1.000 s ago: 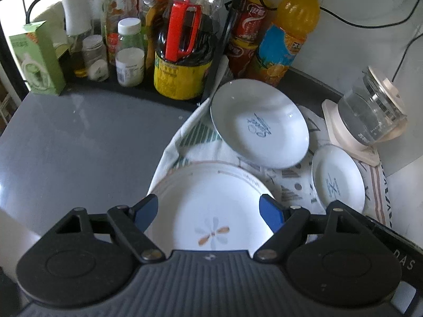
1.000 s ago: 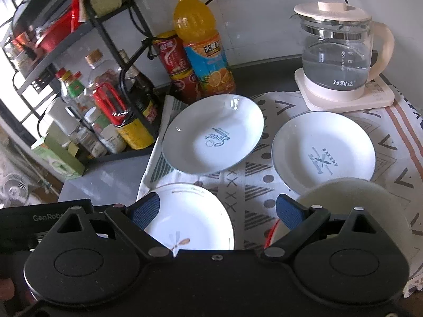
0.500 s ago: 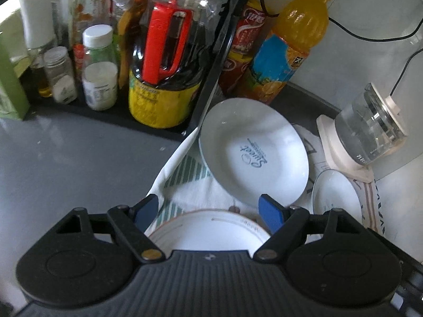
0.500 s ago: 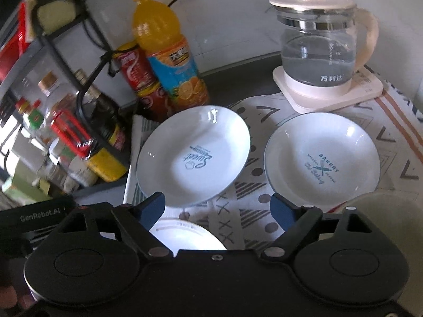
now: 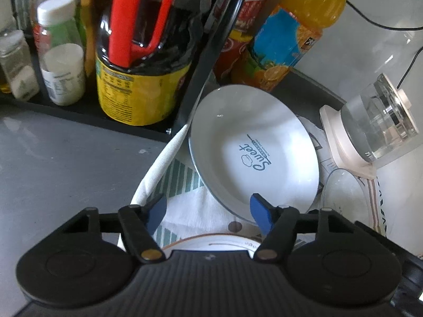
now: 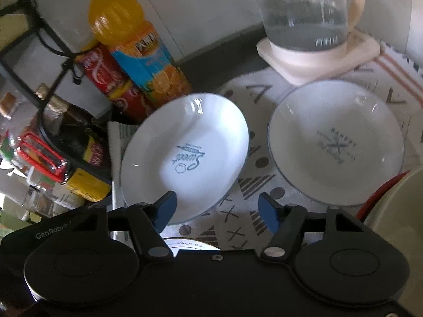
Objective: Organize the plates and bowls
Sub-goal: 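Close both grippers on the rim of the 'Sweet' plate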
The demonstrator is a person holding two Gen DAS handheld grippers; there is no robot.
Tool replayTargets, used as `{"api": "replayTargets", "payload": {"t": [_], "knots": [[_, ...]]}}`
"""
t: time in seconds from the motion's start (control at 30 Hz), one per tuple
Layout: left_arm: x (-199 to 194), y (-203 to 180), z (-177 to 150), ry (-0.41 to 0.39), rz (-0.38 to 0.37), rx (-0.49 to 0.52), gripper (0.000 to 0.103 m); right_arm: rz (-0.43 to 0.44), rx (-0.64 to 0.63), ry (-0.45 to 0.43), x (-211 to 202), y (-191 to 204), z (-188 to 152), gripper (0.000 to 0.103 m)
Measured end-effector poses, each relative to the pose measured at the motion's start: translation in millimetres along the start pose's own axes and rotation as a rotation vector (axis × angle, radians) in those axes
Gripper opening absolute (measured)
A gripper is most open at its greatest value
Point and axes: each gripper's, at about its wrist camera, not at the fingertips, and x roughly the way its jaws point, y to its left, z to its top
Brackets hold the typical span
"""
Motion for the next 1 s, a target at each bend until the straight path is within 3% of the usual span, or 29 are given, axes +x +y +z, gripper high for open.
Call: {"api": "replayTargets", "payload": {"t": [0.37,0.53,0.87,1.0], "knots": [[35,8,2,0.039,-0.025,-0.031,0.040,0.015,0.063,0.039,34,-1,4,0.053],[43,7,2,0.044,-0.042,-0.047,0.036,0.031,0.112,0.067,49,-8,4,0.038],[53,6,1,0.033,-0.061,-0.093,0.022,0.054,0.141,0.081,66,-13,3,0.026],[57,5,1,0.008,-0.059,-0.093,0.016,0.073,0.183,0.074,71,-21,5,0.016]]}}
